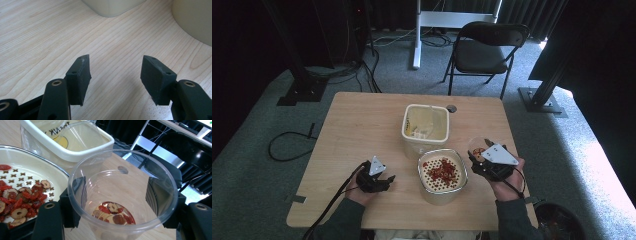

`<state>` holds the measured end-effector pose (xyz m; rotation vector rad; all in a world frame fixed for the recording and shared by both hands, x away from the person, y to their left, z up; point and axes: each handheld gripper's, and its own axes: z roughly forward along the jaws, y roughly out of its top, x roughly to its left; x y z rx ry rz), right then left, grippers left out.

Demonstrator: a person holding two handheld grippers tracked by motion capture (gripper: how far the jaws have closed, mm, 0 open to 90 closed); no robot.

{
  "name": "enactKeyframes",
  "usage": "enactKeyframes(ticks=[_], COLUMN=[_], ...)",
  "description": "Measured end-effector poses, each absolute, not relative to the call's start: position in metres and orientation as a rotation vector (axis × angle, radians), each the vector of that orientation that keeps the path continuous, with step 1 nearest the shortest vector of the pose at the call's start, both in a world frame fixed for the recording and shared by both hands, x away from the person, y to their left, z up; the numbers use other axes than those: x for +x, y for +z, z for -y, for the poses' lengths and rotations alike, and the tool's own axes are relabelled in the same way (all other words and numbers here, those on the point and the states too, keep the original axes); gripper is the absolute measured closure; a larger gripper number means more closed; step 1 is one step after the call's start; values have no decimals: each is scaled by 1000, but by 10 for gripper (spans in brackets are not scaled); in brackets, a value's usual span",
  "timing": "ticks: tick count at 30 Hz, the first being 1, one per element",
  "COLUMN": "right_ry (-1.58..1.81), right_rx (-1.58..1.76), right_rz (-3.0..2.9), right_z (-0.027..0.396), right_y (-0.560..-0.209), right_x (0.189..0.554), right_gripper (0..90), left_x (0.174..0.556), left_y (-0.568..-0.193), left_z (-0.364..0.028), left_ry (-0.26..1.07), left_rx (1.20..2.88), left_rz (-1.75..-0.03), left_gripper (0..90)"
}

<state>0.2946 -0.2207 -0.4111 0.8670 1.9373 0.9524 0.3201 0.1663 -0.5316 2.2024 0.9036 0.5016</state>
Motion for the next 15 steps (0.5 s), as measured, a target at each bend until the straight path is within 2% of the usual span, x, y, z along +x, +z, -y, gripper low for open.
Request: enactKeyframes(ticks=[15], right_ry=[802], right_rx=[744], right_rz=[-1947], right_z=[203], right_y=[-408], right_x=[293], right_gripper=[328], left_x=[320], left_y=[-533], left_z=[-165], left_ry=[507], left_rx=[2209], left_rz=[-903], left_gripper=[417])
